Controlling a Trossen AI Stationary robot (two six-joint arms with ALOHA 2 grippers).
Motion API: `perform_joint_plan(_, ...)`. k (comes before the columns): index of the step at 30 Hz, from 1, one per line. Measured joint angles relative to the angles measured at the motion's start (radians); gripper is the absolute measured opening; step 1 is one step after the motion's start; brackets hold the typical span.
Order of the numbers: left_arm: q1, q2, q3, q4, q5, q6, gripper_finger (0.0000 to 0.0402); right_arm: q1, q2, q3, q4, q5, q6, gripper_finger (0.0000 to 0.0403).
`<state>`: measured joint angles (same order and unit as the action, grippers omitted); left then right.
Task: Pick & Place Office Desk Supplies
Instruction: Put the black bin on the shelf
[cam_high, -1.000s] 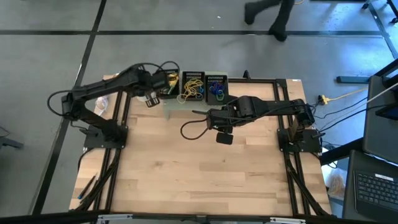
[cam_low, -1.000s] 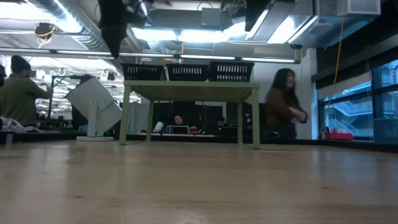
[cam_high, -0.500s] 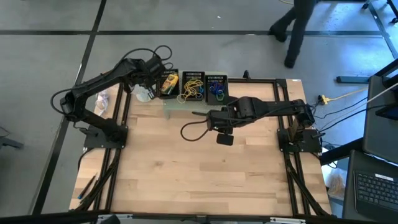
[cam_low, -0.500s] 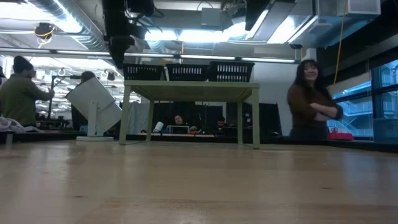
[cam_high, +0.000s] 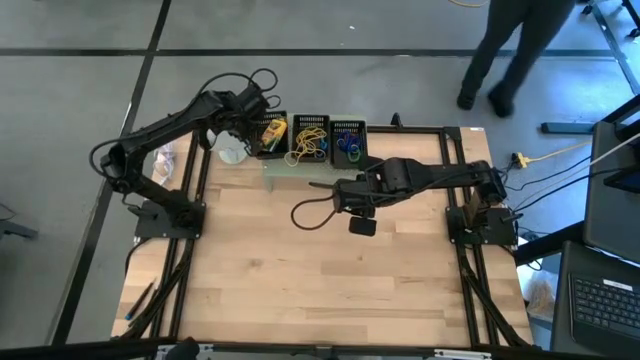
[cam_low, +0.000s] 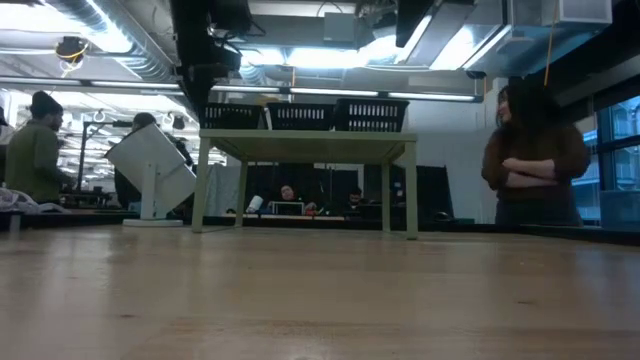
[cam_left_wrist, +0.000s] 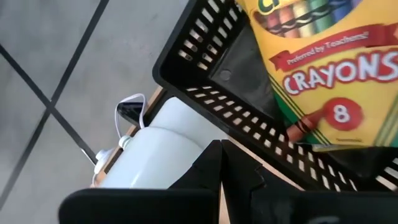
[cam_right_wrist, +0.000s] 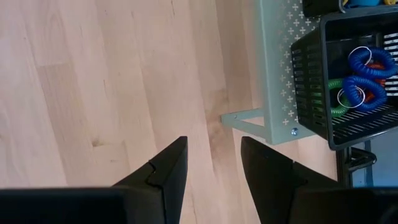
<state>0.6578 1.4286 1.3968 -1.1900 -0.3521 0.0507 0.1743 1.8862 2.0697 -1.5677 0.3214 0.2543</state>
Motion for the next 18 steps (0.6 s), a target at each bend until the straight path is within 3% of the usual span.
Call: perform_joint_plan(18,0.010,0.012,0.000,0.055,0.082,0.015,0.0001,0.027,0.000,0.000,-0.003,0.001,-0.008,0.0152)
